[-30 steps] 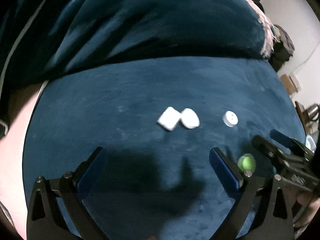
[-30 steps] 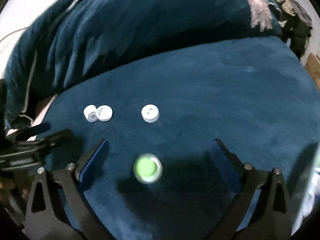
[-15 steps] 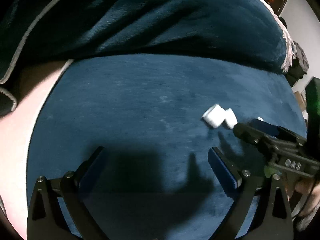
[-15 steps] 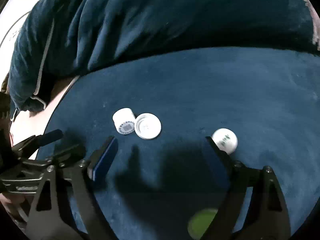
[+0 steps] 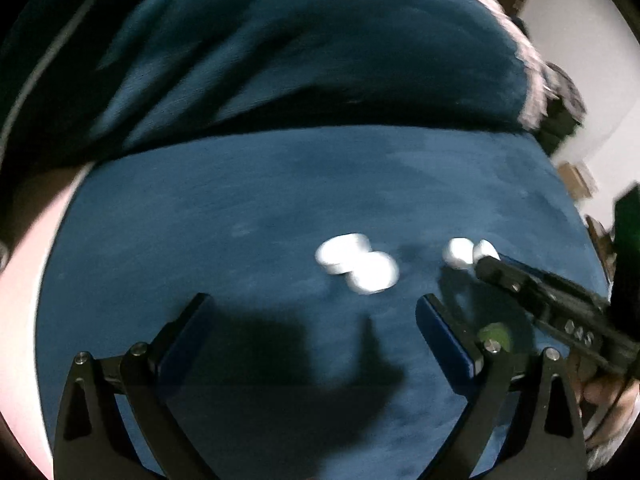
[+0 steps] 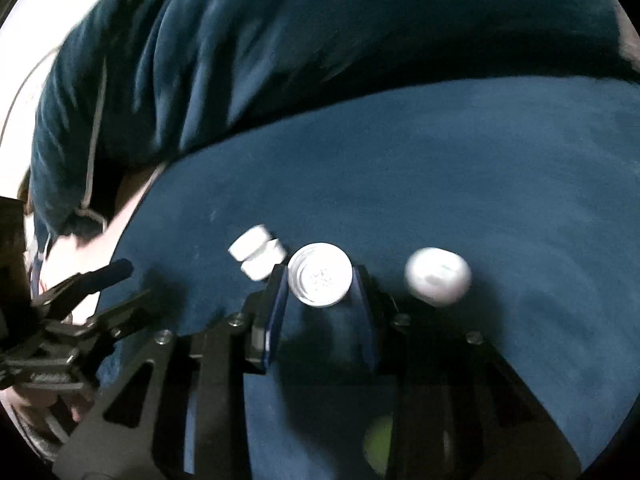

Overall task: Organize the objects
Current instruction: 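Grasp a white cap with the right gripper while the left gripper grasps the green-printed white cap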

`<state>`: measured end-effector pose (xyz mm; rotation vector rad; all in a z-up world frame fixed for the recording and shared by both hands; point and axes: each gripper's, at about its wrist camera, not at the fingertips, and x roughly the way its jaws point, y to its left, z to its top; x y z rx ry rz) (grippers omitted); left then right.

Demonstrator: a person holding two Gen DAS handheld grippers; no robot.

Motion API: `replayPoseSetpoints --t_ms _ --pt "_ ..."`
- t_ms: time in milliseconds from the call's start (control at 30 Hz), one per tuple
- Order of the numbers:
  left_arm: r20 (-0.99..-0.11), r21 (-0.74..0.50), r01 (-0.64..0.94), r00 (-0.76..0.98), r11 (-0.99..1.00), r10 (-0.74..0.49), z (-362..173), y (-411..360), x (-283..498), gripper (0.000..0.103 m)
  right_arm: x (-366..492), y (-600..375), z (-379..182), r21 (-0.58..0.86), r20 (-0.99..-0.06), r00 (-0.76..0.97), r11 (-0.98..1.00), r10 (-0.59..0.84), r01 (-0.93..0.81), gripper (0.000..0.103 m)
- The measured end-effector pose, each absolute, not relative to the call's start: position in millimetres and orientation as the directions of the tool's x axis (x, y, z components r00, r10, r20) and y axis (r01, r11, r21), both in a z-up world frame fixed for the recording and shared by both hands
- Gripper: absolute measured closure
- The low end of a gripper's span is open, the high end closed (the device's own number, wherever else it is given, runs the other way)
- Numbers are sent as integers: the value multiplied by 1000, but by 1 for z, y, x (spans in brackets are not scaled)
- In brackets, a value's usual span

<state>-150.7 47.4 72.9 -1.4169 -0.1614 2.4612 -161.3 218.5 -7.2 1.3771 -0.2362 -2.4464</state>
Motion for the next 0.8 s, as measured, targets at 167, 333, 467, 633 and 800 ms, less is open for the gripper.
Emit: replayPoseSetpoints --t_ms 167,333,467,633,800 --pt "-838 -212 -342 -419 -916 351 72 120 -166 4 -127 272 3 254 -791 -578 -967 -200 -14 70" --pt "-850 -182 -397 -396 -899 347 55 168 -184 13 -99 310 5 278 -792 -588 -955 -166 -105 70" --pt "-866 -205 -410 -348 -889 360 37 187 -194 55 -93 316 3 289 -791 -589 -949 -166 -122 70" --pt "-866 -211 -449 -325 -868 379 38 190 -189 72 -89 318 6 287 -785 -597 -951 -165 -115 70" --pt "-844 -224 -490 -335 -843 419 74 191 -162 73 -74 322 26 292 -759 -632 -950 -158 -114 70"
